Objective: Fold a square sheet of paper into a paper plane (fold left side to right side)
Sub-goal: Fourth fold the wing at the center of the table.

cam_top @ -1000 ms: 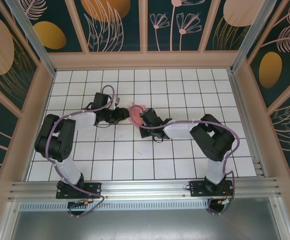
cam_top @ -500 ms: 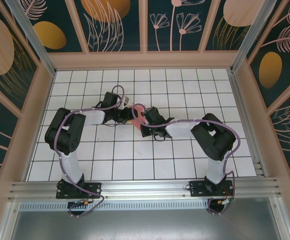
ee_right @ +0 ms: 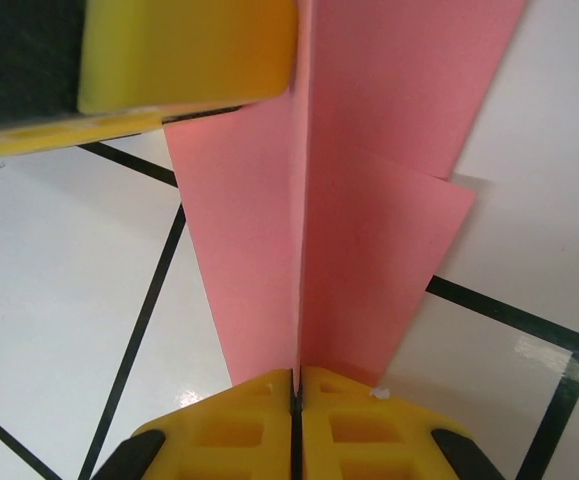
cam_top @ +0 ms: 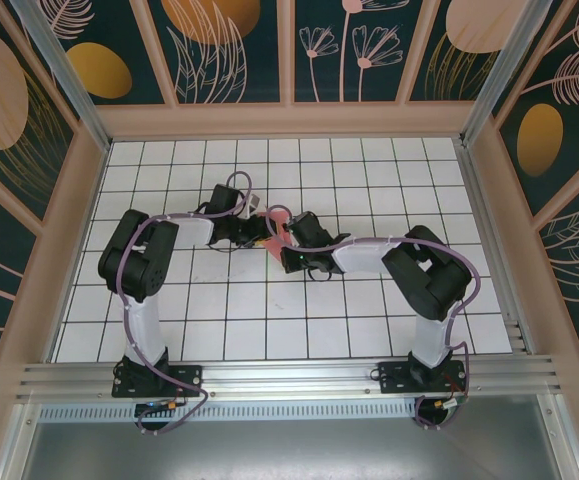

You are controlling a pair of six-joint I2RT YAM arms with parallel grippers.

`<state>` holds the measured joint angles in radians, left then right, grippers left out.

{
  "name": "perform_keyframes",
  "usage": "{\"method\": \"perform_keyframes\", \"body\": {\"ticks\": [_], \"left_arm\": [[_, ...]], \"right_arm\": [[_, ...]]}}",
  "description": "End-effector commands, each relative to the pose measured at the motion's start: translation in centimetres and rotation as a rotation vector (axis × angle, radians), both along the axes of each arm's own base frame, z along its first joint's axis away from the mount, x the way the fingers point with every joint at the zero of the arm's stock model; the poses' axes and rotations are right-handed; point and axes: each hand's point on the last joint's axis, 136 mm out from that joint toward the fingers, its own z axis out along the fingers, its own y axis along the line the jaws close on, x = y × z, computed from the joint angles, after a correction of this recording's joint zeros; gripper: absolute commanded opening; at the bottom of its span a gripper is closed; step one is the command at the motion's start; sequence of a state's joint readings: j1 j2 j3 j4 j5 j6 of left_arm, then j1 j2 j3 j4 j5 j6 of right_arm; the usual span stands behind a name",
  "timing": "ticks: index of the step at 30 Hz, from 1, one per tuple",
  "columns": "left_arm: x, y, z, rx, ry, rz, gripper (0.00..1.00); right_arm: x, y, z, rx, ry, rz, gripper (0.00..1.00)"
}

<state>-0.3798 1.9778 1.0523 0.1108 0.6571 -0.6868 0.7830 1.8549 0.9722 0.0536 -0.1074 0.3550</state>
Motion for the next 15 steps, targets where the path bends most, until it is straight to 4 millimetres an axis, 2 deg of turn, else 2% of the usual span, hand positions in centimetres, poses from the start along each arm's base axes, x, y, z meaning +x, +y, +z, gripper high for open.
{"method": "perform_keyframes", "body": {"ticks": [1, 15], "left_arm": [[0.3, -0.3, -0.5, 0.006, 0.004, -0.006, 0.44], [-0.1, 0.7, -2.8, 0.096, 0.038, 0.001, 0.45]], "right_arm": [[-0.2, -0.1, -0.5, 0.023, 0.032, 0.002, 0.11], [0.0, 0.4, -0.2, 0.062, 0.053, 0.032, 0.15]]}}
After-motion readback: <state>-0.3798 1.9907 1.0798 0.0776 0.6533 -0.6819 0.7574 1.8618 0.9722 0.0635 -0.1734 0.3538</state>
